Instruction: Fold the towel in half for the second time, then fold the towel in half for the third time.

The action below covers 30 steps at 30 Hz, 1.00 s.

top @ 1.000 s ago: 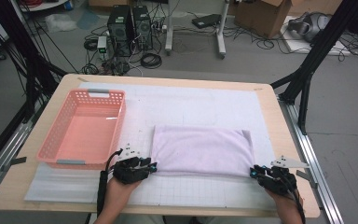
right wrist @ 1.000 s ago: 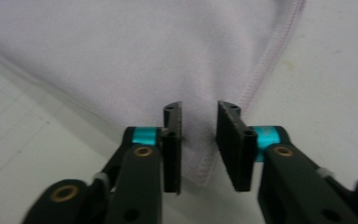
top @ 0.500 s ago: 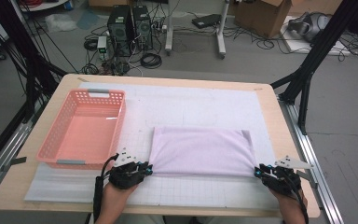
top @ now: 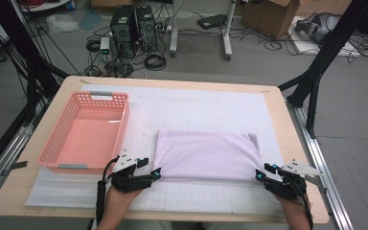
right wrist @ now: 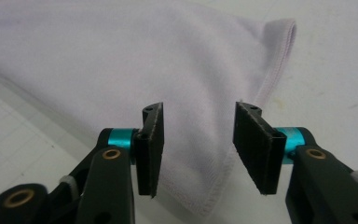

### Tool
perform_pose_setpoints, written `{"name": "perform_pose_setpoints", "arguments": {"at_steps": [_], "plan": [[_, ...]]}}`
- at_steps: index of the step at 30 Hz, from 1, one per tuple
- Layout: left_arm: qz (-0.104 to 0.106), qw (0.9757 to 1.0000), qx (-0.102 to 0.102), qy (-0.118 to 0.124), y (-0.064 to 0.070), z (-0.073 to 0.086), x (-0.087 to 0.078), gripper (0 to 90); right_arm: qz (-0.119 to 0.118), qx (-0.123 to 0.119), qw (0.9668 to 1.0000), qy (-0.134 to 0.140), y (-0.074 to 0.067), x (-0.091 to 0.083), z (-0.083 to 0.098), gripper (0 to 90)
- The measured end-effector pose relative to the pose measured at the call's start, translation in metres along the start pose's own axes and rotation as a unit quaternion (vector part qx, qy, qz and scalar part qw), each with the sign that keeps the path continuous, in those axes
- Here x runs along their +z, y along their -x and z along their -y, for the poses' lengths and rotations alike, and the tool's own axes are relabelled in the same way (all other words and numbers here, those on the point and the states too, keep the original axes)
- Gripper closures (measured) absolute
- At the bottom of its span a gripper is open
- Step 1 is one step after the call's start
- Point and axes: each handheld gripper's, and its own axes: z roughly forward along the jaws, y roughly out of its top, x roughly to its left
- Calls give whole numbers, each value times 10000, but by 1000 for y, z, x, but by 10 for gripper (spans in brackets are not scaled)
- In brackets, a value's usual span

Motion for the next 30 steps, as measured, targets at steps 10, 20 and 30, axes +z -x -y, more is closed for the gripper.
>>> {"name": "perform_pose_setpoints", "arguments": {"at_steps": [10, 20, 30], "plan": [[-32, 9997, 80, 221, 1, -2, -2, 214, 187, -48, 9994, 282, -1, -3, -3, 207], [-34, 9995, 160, 263, 0, -3, -3, 222, 140, -168, 9991, 366, -2, -4, -3, 187], [-41, 9998, 130, 165, -2, -2, -1, 223, 108, -113, 9992, 356, -3, -3, -4, 187]]}}
